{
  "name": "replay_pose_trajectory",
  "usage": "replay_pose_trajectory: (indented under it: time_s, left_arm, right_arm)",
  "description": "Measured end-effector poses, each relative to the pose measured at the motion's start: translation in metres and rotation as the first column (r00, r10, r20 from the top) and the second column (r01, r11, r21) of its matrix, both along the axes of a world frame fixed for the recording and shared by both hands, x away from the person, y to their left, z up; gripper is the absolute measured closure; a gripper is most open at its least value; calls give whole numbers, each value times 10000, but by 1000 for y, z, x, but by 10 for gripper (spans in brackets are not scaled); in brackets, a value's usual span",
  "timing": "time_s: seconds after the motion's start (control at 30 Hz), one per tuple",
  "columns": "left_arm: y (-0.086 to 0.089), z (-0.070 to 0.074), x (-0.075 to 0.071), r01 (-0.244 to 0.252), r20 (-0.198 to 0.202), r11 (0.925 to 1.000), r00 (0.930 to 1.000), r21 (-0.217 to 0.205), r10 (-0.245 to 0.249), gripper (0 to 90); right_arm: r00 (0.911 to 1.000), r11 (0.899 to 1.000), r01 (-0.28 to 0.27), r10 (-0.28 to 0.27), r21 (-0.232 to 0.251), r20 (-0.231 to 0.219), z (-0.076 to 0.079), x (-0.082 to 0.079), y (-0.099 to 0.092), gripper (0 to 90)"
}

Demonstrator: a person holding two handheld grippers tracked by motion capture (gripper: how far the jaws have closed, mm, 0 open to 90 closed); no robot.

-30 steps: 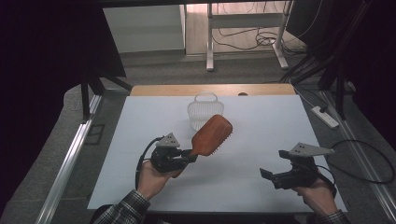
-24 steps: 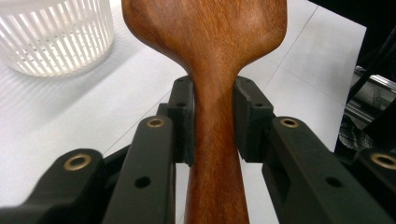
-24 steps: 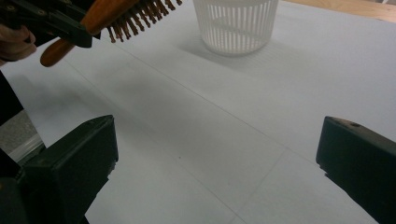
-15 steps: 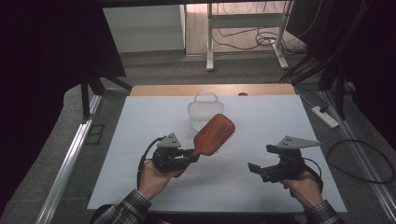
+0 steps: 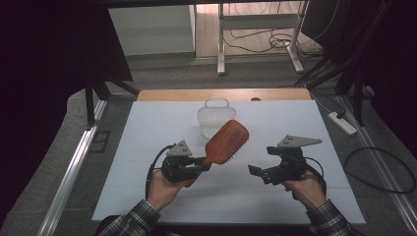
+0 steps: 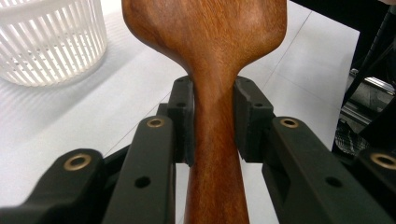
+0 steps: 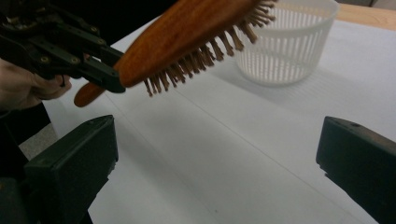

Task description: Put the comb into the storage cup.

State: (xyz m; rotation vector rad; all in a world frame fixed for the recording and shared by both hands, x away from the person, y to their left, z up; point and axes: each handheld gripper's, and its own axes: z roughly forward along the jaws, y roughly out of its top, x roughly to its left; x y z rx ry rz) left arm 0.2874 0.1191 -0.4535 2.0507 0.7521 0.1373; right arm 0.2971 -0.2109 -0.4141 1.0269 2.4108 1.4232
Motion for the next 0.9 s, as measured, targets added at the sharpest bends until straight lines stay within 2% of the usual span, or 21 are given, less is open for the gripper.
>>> replay_pose_trajectory:
  time_s: [0.2, 0.3, 0.53, 0.77, 0.9]
  left_arm:
    - [0, 1, -1, -9, 97, 10000, 10000, -52, 10, 712]
    - [-1, 1, -1, -12, 128, 10000, 9999, -92, 13, 712]
    - [-1, 2, -2, 22, 160, 9999, 9999, -133, -20, 712]
    - [-2, 1, -2, 41, 162, 9999, 9999, -150, -39, 712]
    - [-2, 2, -2, 32, 210, 9999, 9998, -145, -29, 711]
  right_arm:
    - [9999, 9998, -127, 127, 152, -43, 0, 8, 13, 0]
    - [9992, 9992, -230, 240, 330, -305, 1, 13, 18, 0]
    - [9979, 9980, -217, 253, 591, -604, 2, 22, 28, 0]
    - [9963, 9980, -297, 341, 564, -792, 2, 30, 42, 0]
    - [9933, 9969, -319, 397, 718, -1089, 2, 34, 49, 0]
